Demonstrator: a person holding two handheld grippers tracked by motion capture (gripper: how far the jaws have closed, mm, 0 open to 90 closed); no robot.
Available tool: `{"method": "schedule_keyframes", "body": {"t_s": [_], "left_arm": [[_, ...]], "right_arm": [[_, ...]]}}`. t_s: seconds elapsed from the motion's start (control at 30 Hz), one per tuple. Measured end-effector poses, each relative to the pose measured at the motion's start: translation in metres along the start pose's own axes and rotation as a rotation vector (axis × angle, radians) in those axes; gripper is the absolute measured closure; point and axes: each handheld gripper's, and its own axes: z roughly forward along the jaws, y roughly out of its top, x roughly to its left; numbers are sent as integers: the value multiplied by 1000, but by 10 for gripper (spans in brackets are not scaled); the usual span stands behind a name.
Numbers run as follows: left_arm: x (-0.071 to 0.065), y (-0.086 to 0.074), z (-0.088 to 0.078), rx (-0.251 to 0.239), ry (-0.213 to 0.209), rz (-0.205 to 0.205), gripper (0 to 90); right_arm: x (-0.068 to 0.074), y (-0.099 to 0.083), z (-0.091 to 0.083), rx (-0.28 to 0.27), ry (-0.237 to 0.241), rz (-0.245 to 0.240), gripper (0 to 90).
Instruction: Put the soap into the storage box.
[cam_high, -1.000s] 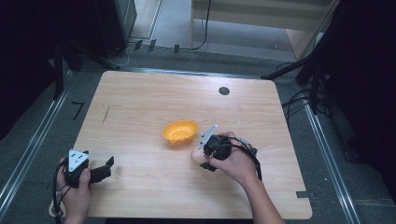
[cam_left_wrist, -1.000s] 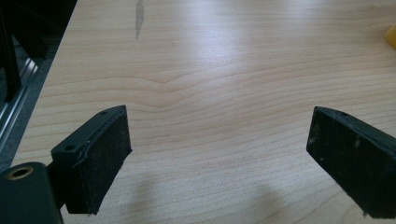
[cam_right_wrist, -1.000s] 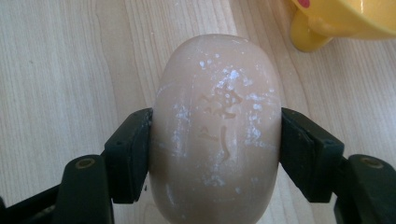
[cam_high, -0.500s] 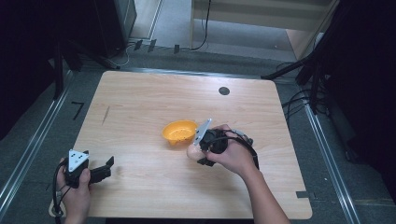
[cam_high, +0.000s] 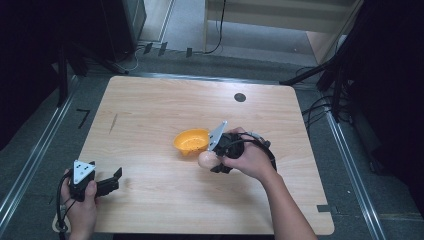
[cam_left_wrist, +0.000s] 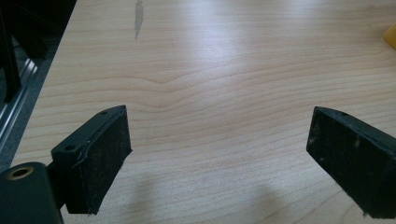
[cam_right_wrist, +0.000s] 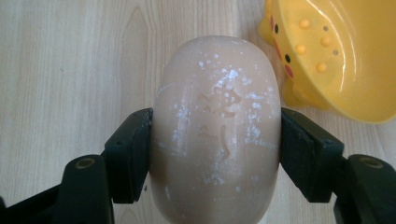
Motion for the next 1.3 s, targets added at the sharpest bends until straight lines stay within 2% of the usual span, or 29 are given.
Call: {"method": "schedule_keyframes", "body": {"t_s": [0.23, 0.43, 0.67, 0.77, 0.97, 1.3], "left_arm": [[0, 0, 0, 0, 0, 1, 68], [0, 0, 0, 1, -4, 0, 68], [1, 0, 0, -2, -7, -4, 68], [1, 0, 0, -2, -9, -3, 68], [1, 0, 0, 0, -9, -5, 68], [1, 0, 0, -5, -10, -9, 68]], "right_arm": [[-6, 11, -1, 5, 9, -43, 322], [-13, 23, -2, 6, 15, -62, 323], [-29, 30, -2, -15, 25, -70, 323], [-37, 32, -3, -40, 44, -75, 323], [-52, 38, -3, -30, 49, -82, 323], [-69, 45, 5, -25, 38, -100, 323]]}}
